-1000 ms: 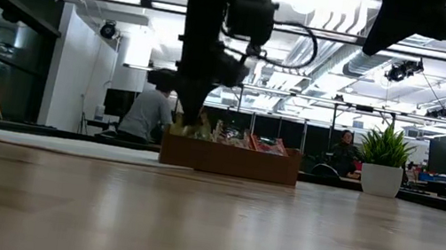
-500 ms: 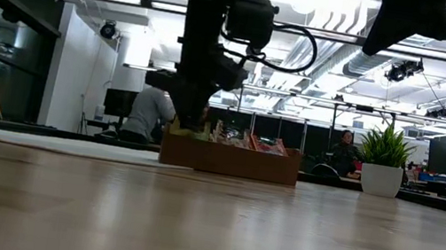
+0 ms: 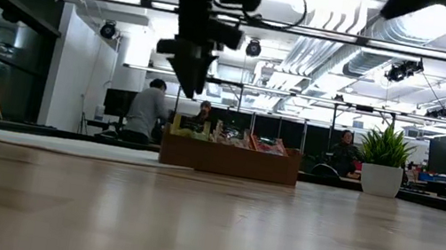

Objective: Pick & Place Tea
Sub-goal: Return to Home Position

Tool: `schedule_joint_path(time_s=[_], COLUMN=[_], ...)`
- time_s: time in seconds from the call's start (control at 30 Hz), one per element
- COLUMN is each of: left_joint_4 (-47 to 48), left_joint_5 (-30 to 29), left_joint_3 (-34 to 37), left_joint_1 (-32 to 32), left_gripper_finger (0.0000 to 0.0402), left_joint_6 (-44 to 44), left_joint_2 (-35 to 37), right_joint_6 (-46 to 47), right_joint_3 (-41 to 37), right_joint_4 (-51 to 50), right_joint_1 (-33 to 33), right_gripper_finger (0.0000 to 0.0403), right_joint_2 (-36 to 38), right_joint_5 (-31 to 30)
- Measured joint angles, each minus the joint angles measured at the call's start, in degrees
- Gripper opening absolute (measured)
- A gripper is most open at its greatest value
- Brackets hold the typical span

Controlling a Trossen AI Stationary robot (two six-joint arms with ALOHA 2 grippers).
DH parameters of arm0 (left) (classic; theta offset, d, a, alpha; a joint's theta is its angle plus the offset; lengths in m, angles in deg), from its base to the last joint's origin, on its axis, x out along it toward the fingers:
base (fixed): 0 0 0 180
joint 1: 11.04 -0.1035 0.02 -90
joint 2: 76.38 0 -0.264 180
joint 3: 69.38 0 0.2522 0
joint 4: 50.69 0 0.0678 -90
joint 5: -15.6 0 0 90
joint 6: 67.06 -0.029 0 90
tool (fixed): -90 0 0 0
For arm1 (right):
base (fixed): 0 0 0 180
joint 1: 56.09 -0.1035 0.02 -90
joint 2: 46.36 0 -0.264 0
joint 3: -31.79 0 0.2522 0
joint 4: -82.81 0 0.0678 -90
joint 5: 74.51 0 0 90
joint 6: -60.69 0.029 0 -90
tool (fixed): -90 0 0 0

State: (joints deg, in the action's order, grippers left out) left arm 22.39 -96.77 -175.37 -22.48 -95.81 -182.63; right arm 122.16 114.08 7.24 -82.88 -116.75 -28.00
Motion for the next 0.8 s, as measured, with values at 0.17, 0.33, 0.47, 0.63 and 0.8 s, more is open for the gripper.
schedule_joint_path(time_s=[0.17, 0.33, 0.47, 0.63, 0.8], left_joint_4=[-5.88, -17.97, -26.92, -36.85, -41.99], left_joint_5=[1.20, 7.94, 11.53, 17.34, 16.84], left_joint_3=[5.59, 22.13, 38.71, 54.03, 63.46], left_joint_1=[-0.64, -2.91, -4.05, -3.91, -3.95], left_gripper_finger=[0.0202, 0.0202, 0.0202, 0.0202, 0.0202], left_joint_6=[3.41, 8.28, 12.76, 19.90, 25.32], left_joint_2=[7.52, 20.53, 34.86, 53.72, 68.43], right_joint_6=[10.34, 12.82, 8.93, -0.34, -6.60], right_joint_3=[-0.13, -10.03, -23.41, -37.73, -49.64], right_joint_4=[-10.72, -3.16, 13.67, 34.16, 49.12], right_joint_1=[-6.26, -10.29, -10.81, -7.59, 0.10], right_gripper_finger=[0.0012, 0.0012, 0.0012, 0.0012, 0.0012], right_joint_2=[5.40, 15.11, 25.54, 36.34, 45.05], right_joint_5=[-7.72, -10.67, -11.82, -13.84, -10.94])
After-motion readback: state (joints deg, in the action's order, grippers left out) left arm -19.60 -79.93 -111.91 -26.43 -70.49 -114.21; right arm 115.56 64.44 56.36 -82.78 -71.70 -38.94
